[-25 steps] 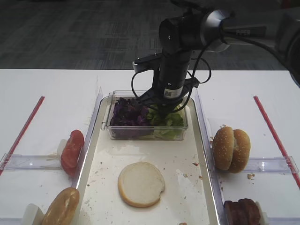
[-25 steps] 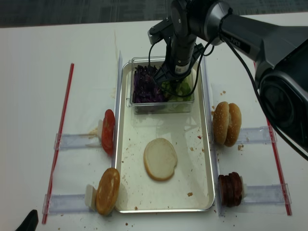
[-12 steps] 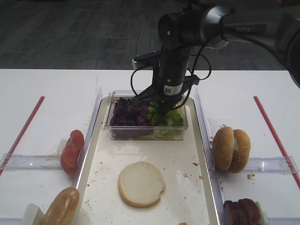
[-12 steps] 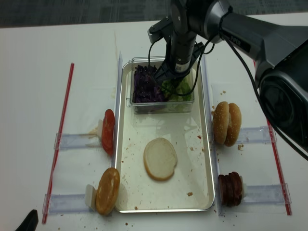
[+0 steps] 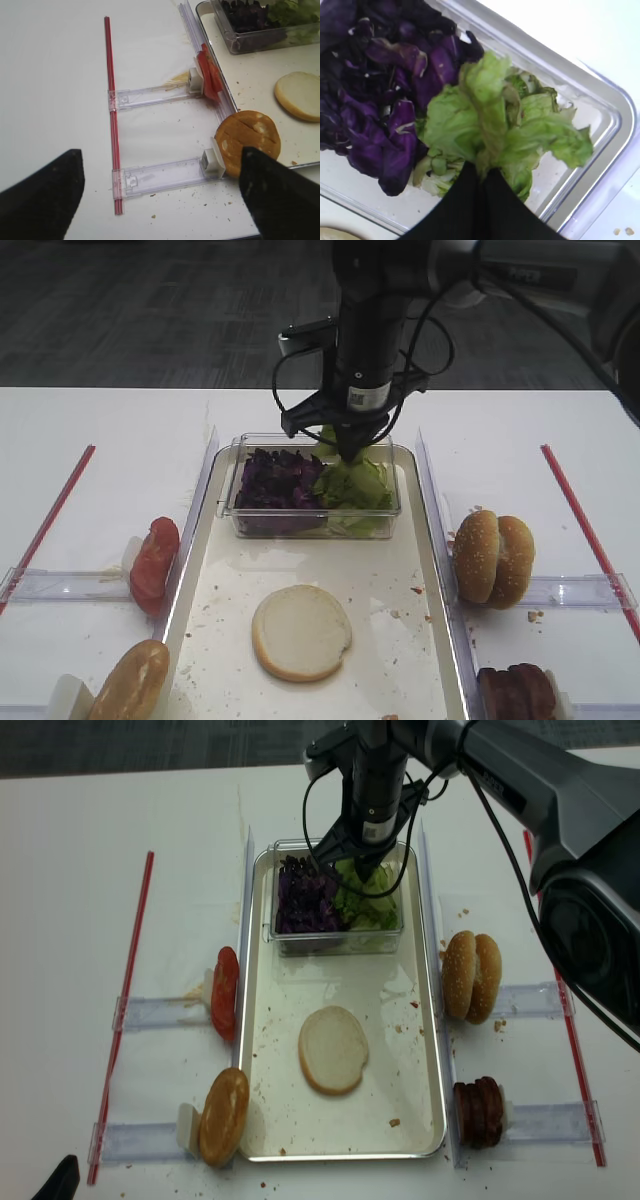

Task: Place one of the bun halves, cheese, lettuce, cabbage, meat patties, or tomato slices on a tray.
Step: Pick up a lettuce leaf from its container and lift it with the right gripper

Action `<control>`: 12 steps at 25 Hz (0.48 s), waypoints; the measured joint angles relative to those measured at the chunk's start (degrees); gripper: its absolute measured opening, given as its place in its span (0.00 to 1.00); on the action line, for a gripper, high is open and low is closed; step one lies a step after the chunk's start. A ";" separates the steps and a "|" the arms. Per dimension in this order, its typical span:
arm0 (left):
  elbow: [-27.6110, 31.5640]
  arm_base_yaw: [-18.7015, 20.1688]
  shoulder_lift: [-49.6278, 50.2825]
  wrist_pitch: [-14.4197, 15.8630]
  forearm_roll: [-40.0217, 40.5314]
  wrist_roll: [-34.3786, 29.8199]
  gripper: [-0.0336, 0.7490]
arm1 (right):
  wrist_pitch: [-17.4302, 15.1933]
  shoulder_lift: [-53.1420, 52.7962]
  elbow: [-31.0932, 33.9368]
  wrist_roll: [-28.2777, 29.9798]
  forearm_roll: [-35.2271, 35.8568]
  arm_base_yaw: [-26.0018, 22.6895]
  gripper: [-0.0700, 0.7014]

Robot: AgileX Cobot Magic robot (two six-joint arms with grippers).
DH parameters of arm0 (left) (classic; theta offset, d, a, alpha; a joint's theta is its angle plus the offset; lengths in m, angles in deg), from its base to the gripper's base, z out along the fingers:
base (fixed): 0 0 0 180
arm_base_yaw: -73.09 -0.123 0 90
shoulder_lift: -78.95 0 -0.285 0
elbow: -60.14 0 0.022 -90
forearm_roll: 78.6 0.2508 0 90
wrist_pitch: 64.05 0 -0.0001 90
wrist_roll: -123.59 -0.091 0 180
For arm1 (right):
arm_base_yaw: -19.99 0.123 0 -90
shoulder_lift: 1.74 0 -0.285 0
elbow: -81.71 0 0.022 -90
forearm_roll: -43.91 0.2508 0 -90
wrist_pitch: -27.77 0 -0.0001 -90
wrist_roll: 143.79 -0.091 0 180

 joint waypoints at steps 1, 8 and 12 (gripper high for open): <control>0.00 0.00 0.00 0.00 0.00 0.00 0.83 | -0.05 0.00 -0.58 -0.12 -0.09 0.00 0.15; 0.00 0.00 0.00 0.00 0.00 0.00 0.83 | -0.53 -0.81 -2.00 -1.55 -1.72 0.00 0.15; 0.00 0.00 0.00 0.00 0.00 0.00 0.83 | -0.74 -2.26 -2.00 -1.65 -1.87 0.00 0.15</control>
